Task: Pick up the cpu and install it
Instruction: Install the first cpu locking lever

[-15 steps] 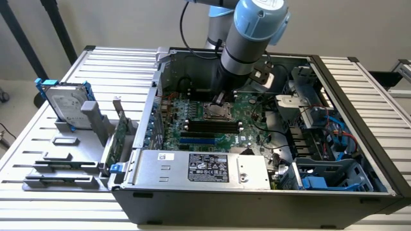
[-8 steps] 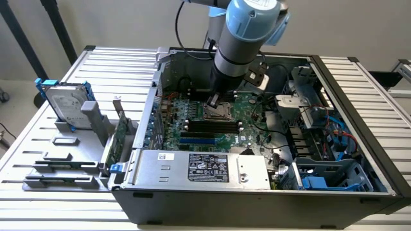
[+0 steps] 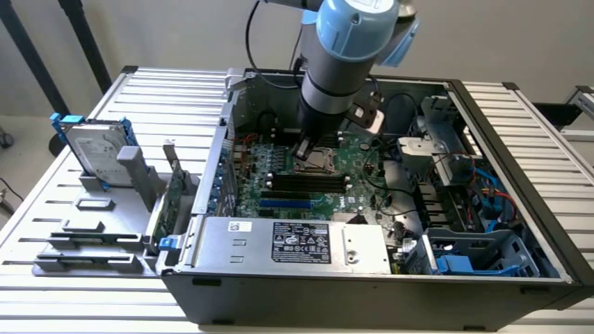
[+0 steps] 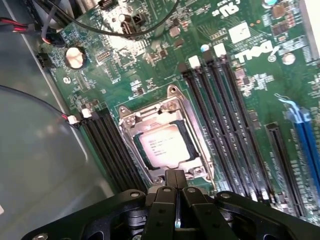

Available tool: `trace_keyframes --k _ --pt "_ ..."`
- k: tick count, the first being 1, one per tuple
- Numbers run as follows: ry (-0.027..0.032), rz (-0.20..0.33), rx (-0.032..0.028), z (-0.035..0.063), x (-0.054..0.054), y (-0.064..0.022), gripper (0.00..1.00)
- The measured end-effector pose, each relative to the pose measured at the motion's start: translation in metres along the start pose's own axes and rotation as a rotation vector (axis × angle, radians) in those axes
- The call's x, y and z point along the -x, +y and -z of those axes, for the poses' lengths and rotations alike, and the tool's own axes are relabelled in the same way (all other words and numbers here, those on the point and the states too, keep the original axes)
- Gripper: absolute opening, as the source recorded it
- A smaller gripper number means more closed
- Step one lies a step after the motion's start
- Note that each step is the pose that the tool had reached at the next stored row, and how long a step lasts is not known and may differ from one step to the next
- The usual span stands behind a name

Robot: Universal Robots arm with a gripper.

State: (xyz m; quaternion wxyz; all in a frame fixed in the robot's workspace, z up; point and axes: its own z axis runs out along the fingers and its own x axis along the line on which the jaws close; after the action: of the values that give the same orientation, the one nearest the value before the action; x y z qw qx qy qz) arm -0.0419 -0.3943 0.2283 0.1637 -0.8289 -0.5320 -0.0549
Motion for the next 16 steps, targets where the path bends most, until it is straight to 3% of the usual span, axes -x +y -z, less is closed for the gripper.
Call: trace_keyframes --k 10,16 --pt "-0.0004 0.000 -0.0009 0.0278 0.016 0.0000 0.11" --pt "0.0022 -0.017 0.0010 0.0302 0.021 0.0005 0.11"
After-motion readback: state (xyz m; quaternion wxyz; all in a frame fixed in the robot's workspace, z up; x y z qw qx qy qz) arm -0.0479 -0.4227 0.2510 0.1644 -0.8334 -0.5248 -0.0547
